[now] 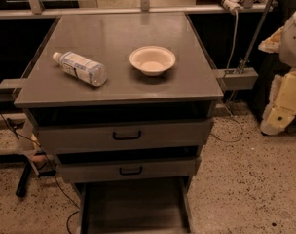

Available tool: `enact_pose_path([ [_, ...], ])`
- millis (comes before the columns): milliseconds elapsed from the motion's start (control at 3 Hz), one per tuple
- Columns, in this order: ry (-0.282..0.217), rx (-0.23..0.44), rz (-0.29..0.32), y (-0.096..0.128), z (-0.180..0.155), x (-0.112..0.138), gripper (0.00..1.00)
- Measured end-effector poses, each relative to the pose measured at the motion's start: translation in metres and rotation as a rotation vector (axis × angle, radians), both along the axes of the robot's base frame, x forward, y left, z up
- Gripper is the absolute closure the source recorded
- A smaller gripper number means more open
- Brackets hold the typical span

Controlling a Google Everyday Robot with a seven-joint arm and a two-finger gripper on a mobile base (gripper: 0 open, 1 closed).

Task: Place blue plastic bottle into bottom drawer

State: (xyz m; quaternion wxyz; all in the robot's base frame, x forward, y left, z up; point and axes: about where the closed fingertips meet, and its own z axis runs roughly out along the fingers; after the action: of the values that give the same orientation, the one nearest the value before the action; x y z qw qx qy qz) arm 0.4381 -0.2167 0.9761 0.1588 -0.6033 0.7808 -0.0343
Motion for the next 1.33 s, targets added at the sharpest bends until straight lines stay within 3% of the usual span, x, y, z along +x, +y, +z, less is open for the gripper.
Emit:
enact_pose_path([
  [333, -0.010, 0.004, 0.005, 0.008, 0.006, 0.006, 0.00],
  [667, -0.020, 0.020, 0.047, 0.038, 0.020, 0.020, 0.00],
  [1333, -0.057, 0.013, 0.171, 0.133, 0.048, 0.068, 0.00],
])
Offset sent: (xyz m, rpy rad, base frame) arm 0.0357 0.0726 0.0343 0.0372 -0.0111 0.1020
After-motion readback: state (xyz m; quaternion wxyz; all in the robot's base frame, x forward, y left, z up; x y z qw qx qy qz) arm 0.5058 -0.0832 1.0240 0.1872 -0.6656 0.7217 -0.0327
